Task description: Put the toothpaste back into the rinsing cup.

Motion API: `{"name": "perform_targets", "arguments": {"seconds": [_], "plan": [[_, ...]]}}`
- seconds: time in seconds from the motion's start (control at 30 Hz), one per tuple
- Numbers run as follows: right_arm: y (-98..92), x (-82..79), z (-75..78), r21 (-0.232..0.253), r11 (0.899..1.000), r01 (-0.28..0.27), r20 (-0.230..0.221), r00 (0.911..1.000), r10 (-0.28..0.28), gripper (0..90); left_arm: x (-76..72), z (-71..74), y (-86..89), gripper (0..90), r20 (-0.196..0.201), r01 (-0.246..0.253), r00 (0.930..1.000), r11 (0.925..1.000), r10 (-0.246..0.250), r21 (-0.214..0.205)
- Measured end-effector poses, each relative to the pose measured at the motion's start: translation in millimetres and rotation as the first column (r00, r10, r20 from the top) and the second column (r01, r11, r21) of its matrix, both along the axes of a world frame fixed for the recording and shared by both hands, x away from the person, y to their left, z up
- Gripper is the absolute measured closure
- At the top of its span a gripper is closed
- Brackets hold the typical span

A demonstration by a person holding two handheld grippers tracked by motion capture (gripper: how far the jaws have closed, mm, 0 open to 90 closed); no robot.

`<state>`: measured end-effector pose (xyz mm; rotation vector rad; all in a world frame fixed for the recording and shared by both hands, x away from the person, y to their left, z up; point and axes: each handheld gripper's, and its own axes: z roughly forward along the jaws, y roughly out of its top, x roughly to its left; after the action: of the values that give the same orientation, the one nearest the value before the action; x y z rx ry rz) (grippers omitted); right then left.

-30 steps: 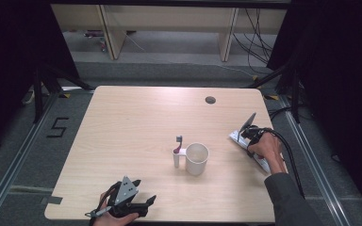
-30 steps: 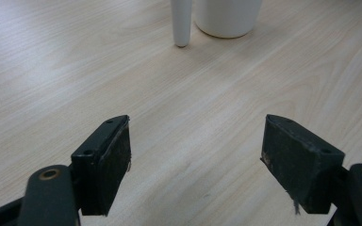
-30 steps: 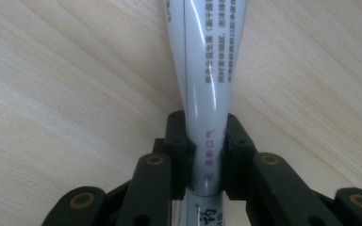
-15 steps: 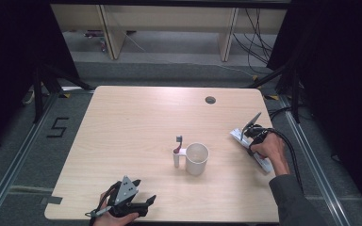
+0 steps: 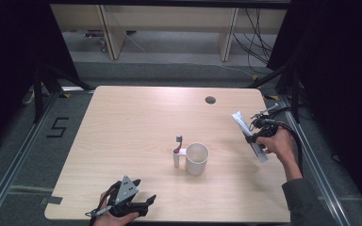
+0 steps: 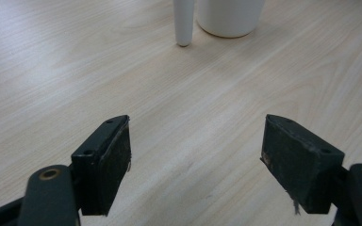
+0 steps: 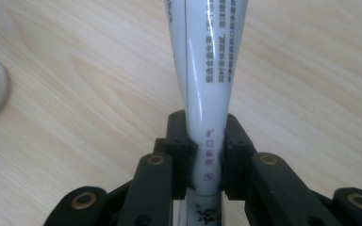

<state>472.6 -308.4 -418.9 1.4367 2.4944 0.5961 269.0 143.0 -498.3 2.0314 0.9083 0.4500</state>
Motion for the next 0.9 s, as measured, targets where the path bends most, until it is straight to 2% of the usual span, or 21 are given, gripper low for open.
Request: {"name": "perform_targets", "arguments": {"seconds": [0.07, 0.1, 0.17, 0.23, 0.3, 0.33, 0.37, 0.43, 0.47, 0.5, 0.53, 0.57, 0.6, 0.63, 0.67, 0.73, 0.77, 0.8, 0.83, 0.87, 0.9], "plan": [[3.0, -4.2, 5.2, 0.059, 0.998, 0.015, 0.009, 0.9998, -0.016, 77.0, 0.6, -1.0, -0.1, 24.3, 0.005, 0.005, 1.0, 0.9999, -0.005, -0.014], [2.6, -4.6, 7.0, 0.076, 0.997, -0.008, 0.058, 0.9983, 0.003, 77.0, 0.8, -1.0, -0.3, 24.3, 0.008, 0.003, 1.0, 0.9999, -0.003, -0.015], [3.8, -6.2, 10.0, 0.108, 0.994, -0.022, 0.087, 0.9961, 0.012, 77.0, 1.2, -1.3, -0.2, 24.3, 0.008, -0.001, 1.0, 0.9999, 0.001, -0.01], [9.7, -10.3, 12.1, 0.171, 0.985, -0.016, 0.11, 0.9939, -0.003, 77.0, 0.7, -1.2, -0.2, 24.3, 0.006, 0.004, 1.0, 0.9999, -0.004, -0.014], [12.8, -12.7, 15.5, 0.193, 0.981, -0.031, 0.155, 0.988, 0.001, 77.0, 1.8, -0.9, 0.5, 24.3, 0.009, 0.003, 1.0, 1.0, -0.003, 0.002], [14.1, -13.7, 16.8, 0.205, 0.978, -0.031, 0.162, 0.9868, -0.003, 77.0, 1.3, -1.6, -1.0, 24.3, 0.006, -0.004, 1.0, 0.9998, 0.004, -0.021], [16.4, -15.6, 17.9, 0.218, 0.975, -0.035, 0.182, 0.9833, -0.005, 76.9, 1.0, -1.4, -0.5, 24.3, 0.008, 0.001, 1.0, 0.9999, -0.001, -0.012], [20.8, -18.5, 21.7, 0.256, 0.966, -0.037, 0.19, 0.9817, -0.013, 77.0, 0.8, -1.2, -0.4, 24.3, 0.007, 0.002, 1.0, 0.9999, -0.002, -0.016], [21.5, -18.6, 22.3, 0.266, 0.963, -0.051, 0.216, 0.9764, -0.008, 77.0, 1.5, -0.8, 0.7, 24.3, 0.009, 0.0, 1.0, 1.0, 0.0, 0.003], [23.0, -20.6, 25.2, 0.29, 0.955, -0.06, 0.215, 0.9766, -0.004, 76.9, 1.5, -0.8, 0.7, 24.3, 0.008, -0.001, 1.0, 1.0, 0.001, 0.003], [22.8, -20.2, 25.1, 0.282, 0.956, -0.084, 0.244, 0.9696, 0.013, 77.0, 1.3, -0.7, 1.0, 24.3, 0.009, 0.002, 1.0, 1.0, -0.002, 0.008], [25.7, -22.8, 27.6, 0.296, 0.952, -0.073, 0.244, 0.9698, -0.002, 77.0, 1.1, -1.3, 0.0, 24.3, 0.009, 0.0, 1.0, 0.9999, 0.0, -0.013], [27.0, -23.1, 28.9, 0.3, 0.949, -0.097, 0.259, 0.9657, 0.016, 76.9, 0.9, -1.3, -0.5, 24.3, 0.009, -0.002, 1.0, 0.9997, 0.002, -0.022], [27.8, -23.9, 30.1, 0.295, 0.949, -0.114, 0.301, 0.9534, 0.021, 77.0, 1.3, -0.9, 0.3, 24.3, 0.01, -0.002, 0.9999, 1.0, 0.002, -0.007], [31.5, -26.6, 31.3, 0.33, 0.938, -0.104, 0.281, 0.9596, 0.008, 76.9, 1.6, -0.7, 0.9, 24.3, 0.008, -0.001, 1.0, 1.0, 0.001, 0.007], [34.5, -27.5, 31.8, 0.337, 0.932, -0.135, 0.324, 0.9457, 0.02, 76.9, 1.3, -0.7, 1.1, 24.3, 0.009, 0.002, 1.0, 1.0, -0.002, 0.008], [37.7, -29.2, 33.5, 0.359, 0.923, -0.14, 0.311, 0.95, 0.023, 76.9, 1.0, -1.1, 0.3, 24.2, 0.008, 0.001, 1.0, 0.9999, -0.001, -0.013], [38.8, -29.7, 34.2, 0.359, 0.919, -0.163, 0.34, 0.9399, 0.034, 76.9, 1.3, -1.0, 0.5, 24.2, 0.008, 0.0, 1.0, 0.9999, 0.0, -0.012], [41.1, -31.0, 35.1, 0.381, 0.908, -0.175, 0.347, 0.9371, 0.035, 76.9, 1.3, -1.4, -0.3, 24.1, 0.007, -0.005, 1.0, 0.9997, 0.005, -0.023], [42.1, -31.5, 35.2, 0.384, 0.904, -0.19, 0.358, 0.9325, 0.044, 76.9, 1.6, -0.9, 1.0, 24.1, 0.009, -0.001, 1.0, 1.0, 0.001, 0.005], [45.7, -34.5, 36.9, 0.405, 0.894, -0.195, 0.352, 0.9348, 0.044, 76.9, 1.4, -1.2, 0.5, 24.1, 0.009, 0.002, 1.0, 1.0, -0.002, -0.002]]}}
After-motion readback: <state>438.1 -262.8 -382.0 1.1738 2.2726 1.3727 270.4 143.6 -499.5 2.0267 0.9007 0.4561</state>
